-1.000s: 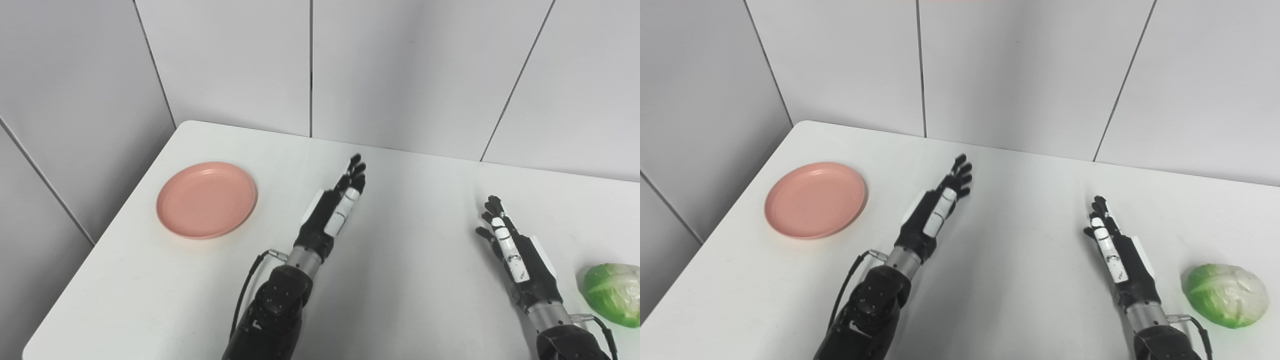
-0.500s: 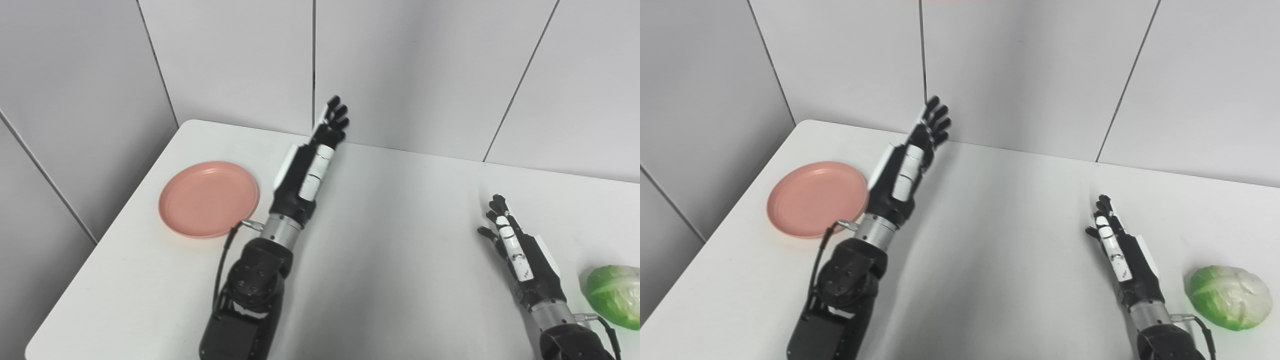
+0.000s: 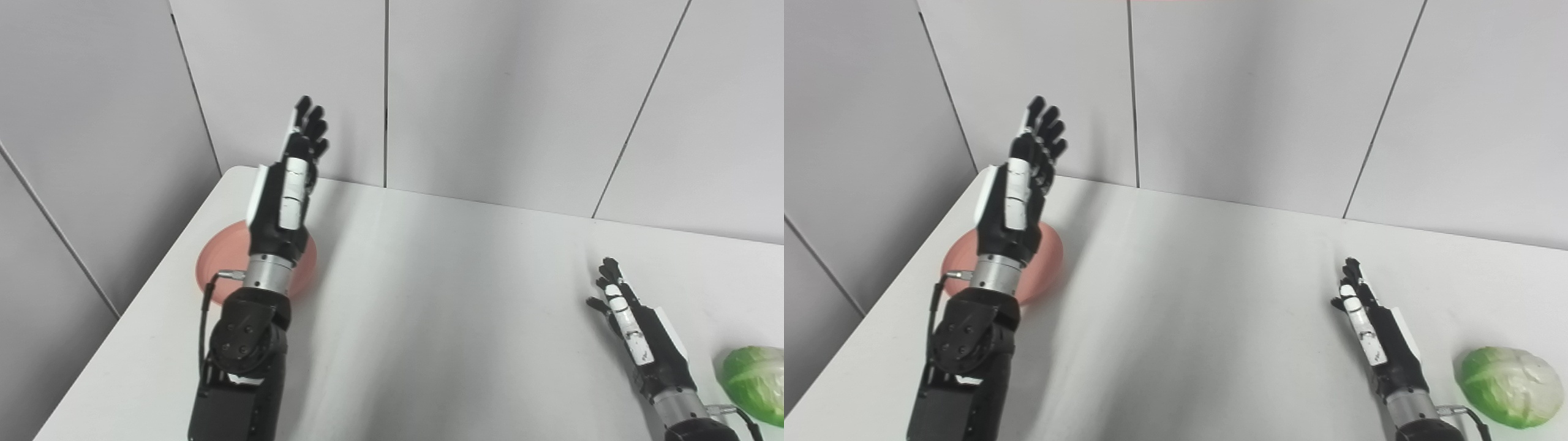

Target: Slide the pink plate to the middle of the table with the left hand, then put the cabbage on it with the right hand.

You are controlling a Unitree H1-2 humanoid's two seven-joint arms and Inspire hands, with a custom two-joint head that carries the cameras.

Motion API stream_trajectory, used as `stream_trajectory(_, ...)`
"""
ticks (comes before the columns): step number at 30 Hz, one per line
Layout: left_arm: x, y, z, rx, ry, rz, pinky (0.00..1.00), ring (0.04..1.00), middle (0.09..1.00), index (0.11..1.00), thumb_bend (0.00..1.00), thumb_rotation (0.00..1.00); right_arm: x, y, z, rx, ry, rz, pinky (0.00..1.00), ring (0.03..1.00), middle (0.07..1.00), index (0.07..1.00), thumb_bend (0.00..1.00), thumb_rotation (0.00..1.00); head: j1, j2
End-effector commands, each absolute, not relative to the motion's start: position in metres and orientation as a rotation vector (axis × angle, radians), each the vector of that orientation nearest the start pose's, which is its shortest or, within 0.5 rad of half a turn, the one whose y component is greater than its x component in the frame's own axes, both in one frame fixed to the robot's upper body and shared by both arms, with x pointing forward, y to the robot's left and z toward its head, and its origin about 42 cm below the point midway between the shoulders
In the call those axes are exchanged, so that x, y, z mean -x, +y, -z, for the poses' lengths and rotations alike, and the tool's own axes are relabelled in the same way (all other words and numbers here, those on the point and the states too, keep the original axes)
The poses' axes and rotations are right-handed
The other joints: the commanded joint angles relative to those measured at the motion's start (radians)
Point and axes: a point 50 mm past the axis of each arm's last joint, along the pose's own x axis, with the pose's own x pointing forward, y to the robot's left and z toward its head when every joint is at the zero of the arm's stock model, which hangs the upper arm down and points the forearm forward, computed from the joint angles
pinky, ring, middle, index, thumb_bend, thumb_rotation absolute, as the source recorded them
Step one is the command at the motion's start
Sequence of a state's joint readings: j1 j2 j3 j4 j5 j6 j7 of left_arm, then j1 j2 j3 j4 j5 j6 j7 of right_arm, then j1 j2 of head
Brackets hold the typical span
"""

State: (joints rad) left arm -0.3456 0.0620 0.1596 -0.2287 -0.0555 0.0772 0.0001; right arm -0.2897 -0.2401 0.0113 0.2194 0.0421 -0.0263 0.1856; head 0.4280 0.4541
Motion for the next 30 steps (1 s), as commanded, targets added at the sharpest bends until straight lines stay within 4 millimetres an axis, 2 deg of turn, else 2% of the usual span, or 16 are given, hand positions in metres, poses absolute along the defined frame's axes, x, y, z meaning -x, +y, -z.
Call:
stream_trajectory(1,-0.359,0.252,-0.294,0.020,-0.626,-0.091,1.00,0.997,1.000,1.000,0.77,1.00,-0.378,-0.267,-0.139,0.221,-0.071,-0.221,1.00,0.986,0.996,1.000,0.24,1.00,0.003,0.002)
stream_trajectory(8,-0.360,0.295,-0.296,0.034,-0.647,-0.210,0.99,0.985,0.991,0.997,0.78,1.00,-0.379,-0.267,-0.138,0.219,-0.066,-0.223,1.00,0.989,1.000,1.000,0.25,1.00,0.004,0.001)
stream_trajectory(15,-0.361,0.326,-0.292,0.039,-0.620,-0.309,0.97,0.972,0.977,0.975,0.81,1.00,-0.381,-0.269,-0.135,0.211,-0.067,-0.221,1.00,0.991,1.000,1.000,0.26,1.00,0.008,0.000)
stream_trajectory(25,-0.362,0.366,-0.284,0.052,-0.582,-0.405,0.99,0.989,0.987,0.988,0.80,1.00,-0.379,-0.268,-0.138,0.189,-0.068,-0.227,1.00,1.000,1.000,1.000,0.25,1.00,0.014,0.009)
stream_trajectory(30,-0.366,0.376,-0.277,0.074,-0.552,-0.434,0.99,0.989,0.988,0.993,0.80,1.00,-0.380,-0.269,-0.138,0.187,-0.068,-0.231,1.00,1.000,1.000,1.000,0.25,1.00,0.015,0.011)
